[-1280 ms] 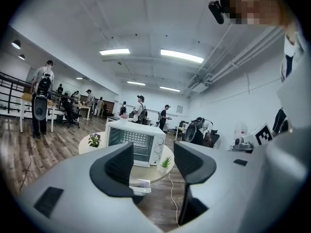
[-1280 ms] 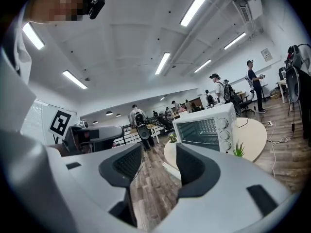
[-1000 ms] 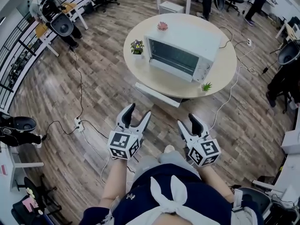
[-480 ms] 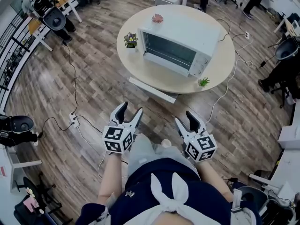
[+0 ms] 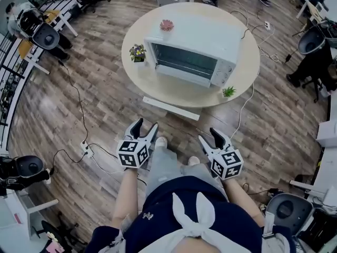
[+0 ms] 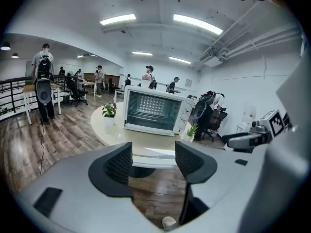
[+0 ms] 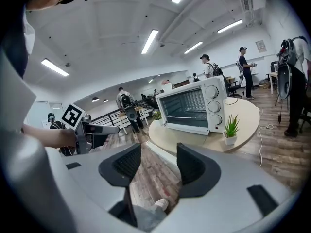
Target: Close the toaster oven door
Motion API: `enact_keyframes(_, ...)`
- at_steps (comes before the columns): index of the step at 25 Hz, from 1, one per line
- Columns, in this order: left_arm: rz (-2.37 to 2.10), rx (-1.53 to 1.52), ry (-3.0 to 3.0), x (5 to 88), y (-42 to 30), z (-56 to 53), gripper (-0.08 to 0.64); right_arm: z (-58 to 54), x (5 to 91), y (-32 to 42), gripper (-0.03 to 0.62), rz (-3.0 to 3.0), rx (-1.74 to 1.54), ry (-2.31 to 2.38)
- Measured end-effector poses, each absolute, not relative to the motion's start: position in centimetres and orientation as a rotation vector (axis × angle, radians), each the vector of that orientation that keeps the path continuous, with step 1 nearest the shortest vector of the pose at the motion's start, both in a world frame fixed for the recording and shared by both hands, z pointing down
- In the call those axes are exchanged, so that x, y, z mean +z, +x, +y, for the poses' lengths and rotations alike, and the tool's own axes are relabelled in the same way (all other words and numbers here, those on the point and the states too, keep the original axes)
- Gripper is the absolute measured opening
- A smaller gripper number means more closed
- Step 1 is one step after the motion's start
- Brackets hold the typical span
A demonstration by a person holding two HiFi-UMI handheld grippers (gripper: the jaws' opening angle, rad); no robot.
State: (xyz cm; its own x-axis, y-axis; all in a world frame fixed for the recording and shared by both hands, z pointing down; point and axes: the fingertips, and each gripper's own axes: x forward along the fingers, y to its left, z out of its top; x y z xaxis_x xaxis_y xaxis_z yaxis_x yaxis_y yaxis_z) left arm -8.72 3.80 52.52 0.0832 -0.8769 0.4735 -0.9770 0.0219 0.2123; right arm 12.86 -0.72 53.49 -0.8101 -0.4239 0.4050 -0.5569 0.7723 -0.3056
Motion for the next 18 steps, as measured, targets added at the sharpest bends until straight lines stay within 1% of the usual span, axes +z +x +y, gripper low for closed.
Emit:
enact_keyframes(10,-1.671,0.438,1.924,56.3,-14.1,0.9,0.265,-2.3,58.0,9.2,0.221,-2.511,0.705,0.9)
enact_keyframes(18,-1.566,0.541,1.924,60.1,-17.7,-1.2,0.265,-4.2,61.8,8.1,0.224,-2.396,0.734,1.044)
